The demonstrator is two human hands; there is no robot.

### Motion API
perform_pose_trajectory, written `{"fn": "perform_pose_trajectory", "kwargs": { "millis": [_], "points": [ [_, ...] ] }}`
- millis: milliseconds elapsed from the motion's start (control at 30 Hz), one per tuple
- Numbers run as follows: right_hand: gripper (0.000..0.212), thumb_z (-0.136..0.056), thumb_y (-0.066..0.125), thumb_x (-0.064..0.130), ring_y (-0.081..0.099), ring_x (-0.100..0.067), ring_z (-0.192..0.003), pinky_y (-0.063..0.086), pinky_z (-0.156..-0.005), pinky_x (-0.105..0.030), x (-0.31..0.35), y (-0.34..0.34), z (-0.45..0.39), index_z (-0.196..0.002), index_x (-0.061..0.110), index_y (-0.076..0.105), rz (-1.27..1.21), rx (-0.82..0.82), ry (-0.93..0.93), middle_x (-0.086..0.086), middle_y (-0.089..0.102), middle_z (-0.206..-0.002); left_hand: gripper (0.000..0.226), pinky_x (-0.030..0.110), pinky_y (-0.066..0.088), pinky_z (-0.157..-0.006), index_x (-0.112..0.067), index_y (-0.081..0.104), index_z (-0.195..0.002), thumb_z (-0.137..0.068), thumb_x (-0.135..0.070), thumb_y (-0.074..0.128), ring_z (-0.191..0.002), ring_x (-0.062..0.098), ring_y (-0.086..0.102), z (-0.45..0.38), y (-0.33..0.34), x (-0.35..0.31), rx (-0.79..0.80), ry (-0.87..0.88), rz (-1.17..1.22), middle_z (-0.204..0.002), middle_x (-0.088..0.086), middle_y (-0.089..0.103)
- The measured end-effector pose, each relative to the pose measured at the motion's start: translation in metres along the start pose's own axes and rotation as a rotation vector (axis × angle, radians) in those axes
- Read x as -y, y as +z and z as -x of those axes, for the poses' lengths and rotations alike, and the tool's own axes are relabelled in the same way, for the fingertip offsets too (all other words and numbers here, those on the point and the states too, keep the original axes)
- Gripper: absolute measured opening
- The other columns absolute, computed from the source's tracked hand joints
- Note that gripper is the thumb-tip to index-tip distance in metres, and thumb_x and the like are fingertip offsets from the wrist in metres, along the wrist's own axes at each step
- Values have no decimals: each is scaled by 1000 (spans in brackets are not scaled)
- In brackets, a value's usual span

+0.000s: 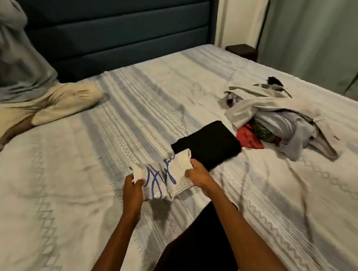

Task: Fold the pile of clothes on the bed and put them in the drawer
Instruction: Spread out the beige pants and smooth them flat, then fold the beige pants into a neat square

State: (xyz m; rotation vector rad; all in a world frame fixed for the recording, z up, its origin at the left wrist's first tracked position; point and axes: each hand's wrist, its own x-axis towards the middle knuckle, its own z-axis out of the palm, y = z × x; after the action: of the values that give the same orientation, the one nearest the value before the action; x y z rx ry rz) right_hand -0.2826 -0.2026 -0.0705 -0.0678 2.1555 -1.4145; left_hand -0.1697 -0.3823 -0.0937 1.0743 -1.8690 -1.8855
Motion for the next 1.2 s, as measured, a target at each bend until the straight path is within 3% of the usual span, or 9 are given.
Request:
{"fn": "perform_pose_trajectory", "kwargs": {
  "millis": [133, 233, 367, 500, 600, 700, 867, 1000, 1200],
  "points": [
    [43, -97, 50, -4, 58, -13, -87, 50, -68, -26, 6, 16, -27, -139, 7, 47, -46, -28, -54, -5, 58, -114, 32, 34, 43, -92, -20, 48, -132, -101, -17, 53, -110, 20, 54, -16, -22, 4, -125, 58, -7, -125, -1, 57],
    [56, -98, 54, 9, 59, -32, -115, 52, -94, -42, -5, 27, -41, -150, 11, 37, 191, -10, 23, -13, 56, -134, 56, 38, 44, -96, -16, 34, -148, -97, -15, 57, -117, 28, 53, -31, -37, 19, -116, -56, -100, -137, 6, 51],
    [51, -97, 59, 23, 58, -30, -120, 48, -96, -33, -28, 33, -42, -145, 16, 46, 314, 55, 25, -10, 58, -135, 60, 46, 35, -113, -13, 35, -151, -97, -17, 60, -137, 33, 42, -30, -34, 32, -174, 31, -304, -153, 13, 38],
    [30, -95, 61, 25, 67, -21, -105, 53, -95, -37, -32, 7, -48, -125, 22, 67, 213, -87, -82, -3, 72, -115, 32, 35, 42, -103, -18, 53, -132, -100, -15, 55, -121, 17, 53, -18, 7, 17, 42, 208, -269, -135, 1, 56],
    [23, -99, 56, 18, 68, -13, -91, 55, -92, -39, -31, -40, -48, -118, 17, 70, 94, -180, -143, 1, 75, -97, 23, 30, 44, -93, -19, 58, -122, -100, -13, 53, -113, 15, 57, -19, 62, -4, 175, 289, -269, -121, -4, 60],
    [21, -100, 56, 17, 70, -17, -94, 54, -95, -45, -42, -99, -48, -116, 15, 70, 114, -309, -166, 3, 74, -92, 25, 25, 44, -89, -20, 58, -126, -102, -19, 52, -111, 12, 58, -22, 124, -23, 324, 361, -313, -120, -5, 61],
    [37, -99, 59, 32, 62, -26, -117, 46, -96, -35, -67, -202, -50, -134, 22, 61, 332, -541, -53, -5, 67, -129, 40, 25, 43, -95, -17, 48, -141, -102, -24, 53, -122, 15, 55, -26, 233, -44, 572, 491, -393, -136, 3, 57],
    [55, -96, 60, 30, 51, -36, -130, 42, -104, -43, -95, -265, -70, -145, 12, 46, 544, -599, -11, -16, 51, -145, 59, 35, 33, -112, -13, 29, -154, -102, -27, 52, -142, 25, 36, -36, 295, -47, 643, 580, -528, -156, 11, 36],
    [87, -89, 64, 47, 25, -44, -145, 35, -111, -60, -124, -358, -123, -157, 17, 20, 872, -781, 91, -17, 13, -165, 63, 44, 35, -114, -10, 22, -155, -101, -28, 51, -144, 28, 33, -61, 382, -48, 703, 696, -607, -158, 13, 30]
  ]
}}
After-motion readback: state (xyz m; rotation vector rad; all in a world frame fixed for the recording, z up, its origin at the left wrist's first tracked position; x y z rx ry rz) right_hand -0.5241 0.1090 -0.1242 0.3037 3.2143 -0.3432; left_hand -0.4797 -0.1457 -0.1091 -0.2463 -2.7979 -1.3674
